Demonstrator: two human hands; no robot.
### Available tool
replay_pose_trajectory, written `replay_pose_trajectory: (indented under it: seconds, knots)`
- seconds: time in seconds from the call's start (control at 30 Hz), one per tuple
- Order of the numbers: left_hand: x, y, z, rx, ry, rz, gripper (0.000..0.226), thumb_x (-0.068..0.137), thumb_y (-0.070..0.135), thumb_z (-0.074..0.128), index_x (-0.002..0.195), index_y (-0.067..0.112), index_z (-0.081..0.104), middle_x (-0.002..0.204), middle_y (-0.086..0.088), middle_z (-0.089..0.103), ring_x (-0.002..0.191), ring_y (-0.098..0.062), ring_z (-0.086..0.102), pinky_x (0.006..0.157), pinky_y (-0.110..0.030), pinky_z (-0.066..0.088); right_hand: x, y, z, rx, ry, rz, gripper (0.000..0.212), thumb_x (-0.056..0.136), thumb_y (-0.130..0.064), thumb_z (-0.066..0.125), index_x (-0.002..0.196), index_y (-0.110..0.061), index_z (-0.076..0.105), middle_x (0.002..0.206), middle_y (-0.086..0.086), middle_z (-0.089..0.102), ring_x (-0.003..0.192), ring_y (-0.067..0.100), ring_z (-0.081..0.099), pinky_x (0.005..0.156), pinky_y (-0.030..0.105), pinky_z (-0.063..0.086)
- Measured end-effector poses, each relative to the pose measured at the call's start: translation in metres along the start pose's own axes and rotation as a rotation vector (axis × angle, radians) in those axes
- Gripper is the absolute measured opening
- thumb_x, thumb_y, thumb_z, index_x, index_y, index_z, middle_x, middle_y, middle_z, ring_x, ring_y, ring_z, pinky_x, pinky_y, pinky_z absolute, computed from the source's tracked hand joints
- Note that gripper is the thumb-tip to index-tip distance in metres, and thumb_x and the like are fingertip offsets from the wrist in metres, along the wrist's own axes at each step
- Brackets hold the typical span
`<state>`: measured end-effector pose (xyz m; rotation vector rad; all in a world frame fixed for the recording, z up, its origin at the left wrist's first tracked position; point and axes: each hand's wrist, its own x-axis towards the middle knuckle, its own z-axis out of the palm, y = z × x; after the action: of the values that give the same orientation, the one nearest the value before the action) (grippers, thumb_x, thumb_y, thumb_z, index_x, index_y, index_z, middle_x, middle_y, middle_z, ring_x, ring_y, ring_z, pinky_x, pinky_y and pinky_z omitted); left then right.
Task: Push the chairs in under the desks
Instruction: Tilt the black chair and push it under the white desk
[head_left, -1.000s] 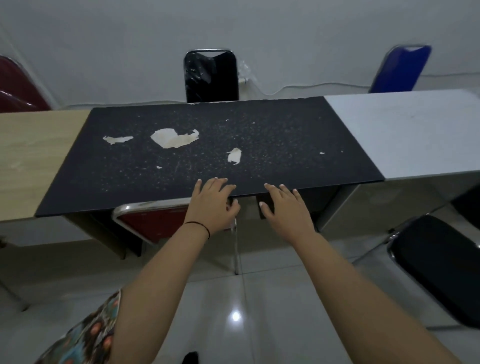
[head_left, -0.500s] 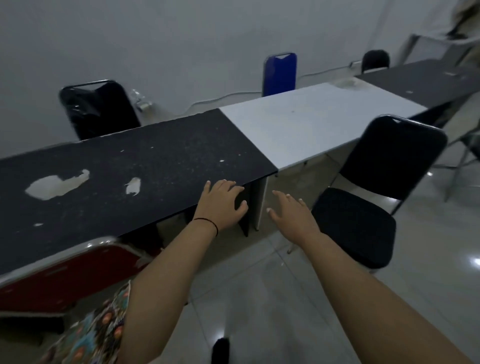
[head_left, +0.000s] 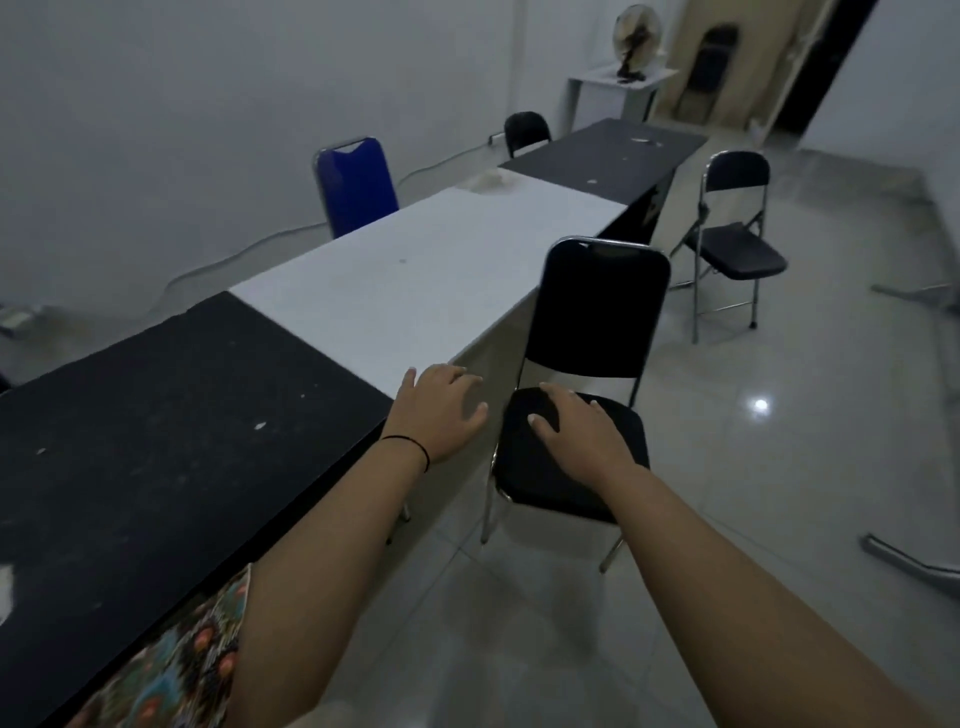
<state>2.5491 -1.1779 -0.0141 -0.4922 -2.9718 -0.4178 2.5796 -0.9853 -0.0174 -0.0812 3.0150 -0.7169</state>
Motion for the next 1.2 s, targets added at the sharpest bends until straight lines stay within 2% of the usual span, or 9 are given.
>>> replay_pose_trajectory:
  seconds: [0.23, 0.33, 0.5, 0.83, 1.2]
  knots:
    - [0.071, 0.036, 0.021, -0.008, -0.059, 0.139, 0.043, 0.092, 0.042, 0.044, 0.13, 0.023, 0.05, 0.137, 0.001, 0.047, 0.132, -0.016, 0.035, 0.112, -0.043, 0.017, 0.022, 0.05, -0.023, 0.102, 0.066, 0.154, 0.051, 0.098, -0.038, 0.045, 0.144, -0.018, 0.034, 0.141, 0.009, 0.048, 0.129, 0.026, 0.044, 0.111, 0.044, 0.031]
    - [0.099, 0.062, 0.041, -0.002, -0.094, 0.179, 0.043, 0.091, 0.043, 0.044, 0.13, 0.025, 0.05, 0.137, 0.001, 0.047, 0.132, -0.016, 0.034, 0.113, -0.048, 0.019, 0.03, 0.082, -0.037, 0.12, 0.063, 0.217, 0.05, 0.098, -0.038, 0.045, 0.142, -0.019, 0.035, 0.138, 0.009, 0.051, 0.126, 0.027, 0.047, 0.11, 0.044, 0.032]
    - [0.145, 0.112, 0.068, -0.006, -0.108, 0.209, 0.045, 0.092, 0.045, 0.042, 0.132, 0.025, 0.047, 0.139, 0.002, 0.045, 0.134, -0.016, 0.032, 0.114, -0.048, 0.015, 0.045, 0.142, -0.059, 0.125, 0.052, 0.274, 0.052, 0.096, -0.043, 0.044, 0.143, -0.022, 0.034, 0.14, 0.005, 0.05, 0.124, 0.029, 0.048, 0.102, 0.041, 0.041]
    - [0.224, 0.201, 0.106, -0.084, -0.111, 0.192, 0.046, 0.092, 0.04, 0.045, 0.135, 0.025, 0.045, 0.143, 0.002, 0.04, 0.138, -0.017, 0.025, 0.114, -0.046, 0.01, 0.091, 0.241, -0.112, 0.117, 0.016, 0.281, 0.051, 0.098, -0.038, 0.044, 0.144, -0.017, 0.033, 0.138, 0.008, 0.051, 0.122, 0.028, 0.05, 0.1, 0.037, 0.039]
    - [0.32, 0.218, 0.138, -0.077, -0.089, 0.127, 0.045, 0.093, 0.042, 0.044, 0.134, 0.025, 0.047, 0.143, 0.0, 0.042, 0.137, -0.018, 0.027, 0.114, -0.048, 0.012, 0.177, 0.295, -0.137, 0.134, -0.005, 0.24, 0.051, 0.099, -0.038, 0.044, 0.144, -0.016, 0.034, 0.14, 0.008, 0.049, 0.123, 0.025, 0.05, 0.099, 0.035, 0.039]
